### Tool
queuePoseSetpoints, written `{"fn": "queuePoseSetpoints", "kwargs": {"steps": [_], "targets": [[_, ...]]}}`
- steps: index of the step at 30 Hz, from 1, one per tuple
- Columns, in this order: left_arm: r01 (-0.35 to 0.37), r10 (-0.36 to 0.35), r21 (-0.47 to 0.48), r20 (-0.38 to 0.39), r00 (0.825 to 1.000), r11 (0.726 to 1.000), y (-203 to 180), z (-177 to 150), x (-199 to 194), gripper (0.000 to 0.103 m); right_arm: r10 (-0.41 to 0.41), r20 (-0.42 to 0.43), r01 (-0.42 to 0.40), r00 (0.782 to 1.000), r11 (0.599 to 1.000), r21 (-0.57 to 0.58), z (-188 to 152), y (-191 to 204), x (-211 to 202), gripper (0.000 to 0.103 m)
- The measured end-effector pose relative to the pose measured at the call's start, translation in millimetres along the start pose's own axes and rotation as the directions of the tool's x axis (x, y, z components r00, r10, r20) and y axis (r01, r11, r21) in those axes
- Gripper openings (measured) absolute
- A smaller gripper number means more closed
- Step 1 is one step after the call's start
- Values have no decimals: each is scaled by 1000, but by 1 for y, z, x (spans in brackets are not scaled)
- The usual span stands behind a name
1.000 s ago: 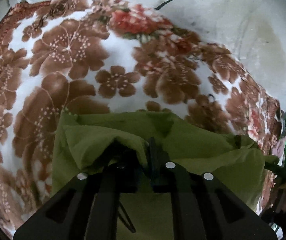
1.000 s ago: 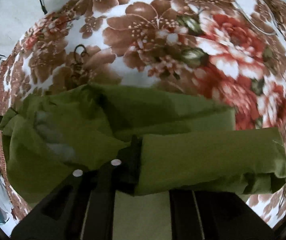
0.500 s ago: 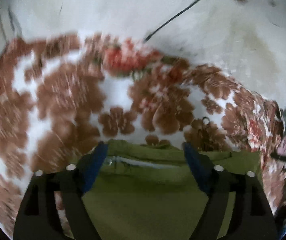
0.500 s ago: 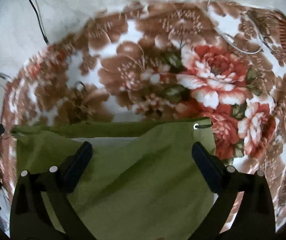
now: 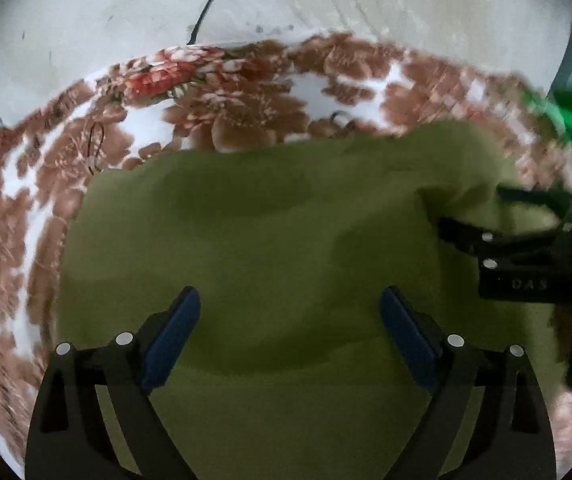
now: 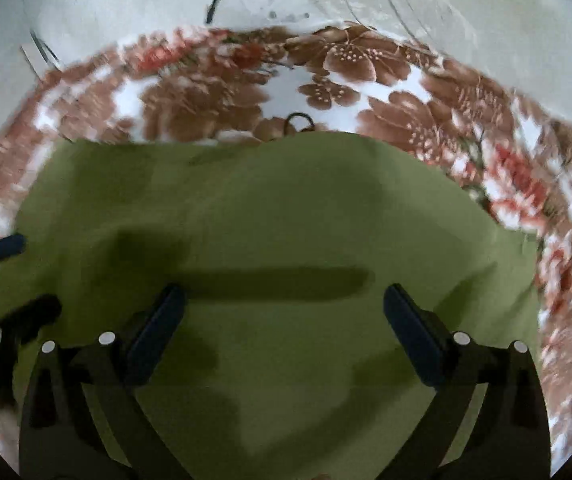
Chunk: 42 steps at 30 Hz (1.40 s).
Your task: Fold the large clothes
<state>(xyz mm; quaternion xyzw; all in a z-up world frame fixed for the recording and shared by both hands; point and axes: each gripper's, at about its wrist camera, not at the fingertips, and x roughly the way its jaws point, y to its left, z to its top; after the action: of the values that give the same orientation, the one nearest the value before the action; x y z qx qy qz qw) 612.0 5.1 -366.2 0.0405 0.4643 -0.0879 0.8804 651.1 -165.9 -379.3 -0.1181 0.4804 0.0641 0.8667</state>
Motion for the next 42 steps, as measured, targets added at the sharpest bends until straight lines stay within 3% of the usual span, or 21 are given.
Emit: {"fn": "queuePoseSetpoints", "kwargs": {"steps": [3,8,11,14,18,20,23,26,30,32,33,36,40,42], "targets": [[-70,69,35,21,997,997,8,4,20,90,-58,-8,58,998,997,-56,4,-5,31,98],[-153,152,-8,-13,988,988,58,0,49,93,29,55,-21,998,990,-140,-2,-27,41,98],[-195,194,-28,-15,981,980,91,-4,56,95,38,138,1,990,964,-267,-11,-33,33,98],[-216,215,-56,-27,976,975,115,-4,50,95,71,142,-30,987,961,-275,-12,-46,30,98],[-138,141,-109,17,990,984,114,0,6,94,76,131,-50,988,980,-191,-12,-56,7,98],[-72,79,-129,55,995,989,100,0,-17,94,122,133,-112,984,990,-83,-14,-63,-14,98],[63,-47,-178,92,995,982,58,-8,-45,95,170,129,-178,977,983,53,-30,-68,-41,98],[137,-121,-185,93,988,973,20,-21,-50,96,173,106,-185,979,975,124,-55,-62,-52,98],[122,-118,-65,59,991,990,-35,-44,-28,96,68,22,-70,997,991,117,-73,-52,-27,98],[62,-62,13,52,997,998,-45,-48,-14,96,28,3,-28,1000,995,96,-75,-56,-11,98],[21,-24,54,43,999,998,-45,-49,0,96,19,7,-19,1000,995,97,-74,-61,-6,98],[-20,17,47,54,998,999,-23,-47,18,99,16,12,-17,1000,990,141,-70,-87,1,98],[-27,24,77,48,999,997,6,-38,33,99,-48,-15,50,999,994,100,-74,-125,20,98],[-67,61,99,59,996,993,14,-35,30,99,-97,-26,99,995,990,101,-80,-151,24,98]]}}
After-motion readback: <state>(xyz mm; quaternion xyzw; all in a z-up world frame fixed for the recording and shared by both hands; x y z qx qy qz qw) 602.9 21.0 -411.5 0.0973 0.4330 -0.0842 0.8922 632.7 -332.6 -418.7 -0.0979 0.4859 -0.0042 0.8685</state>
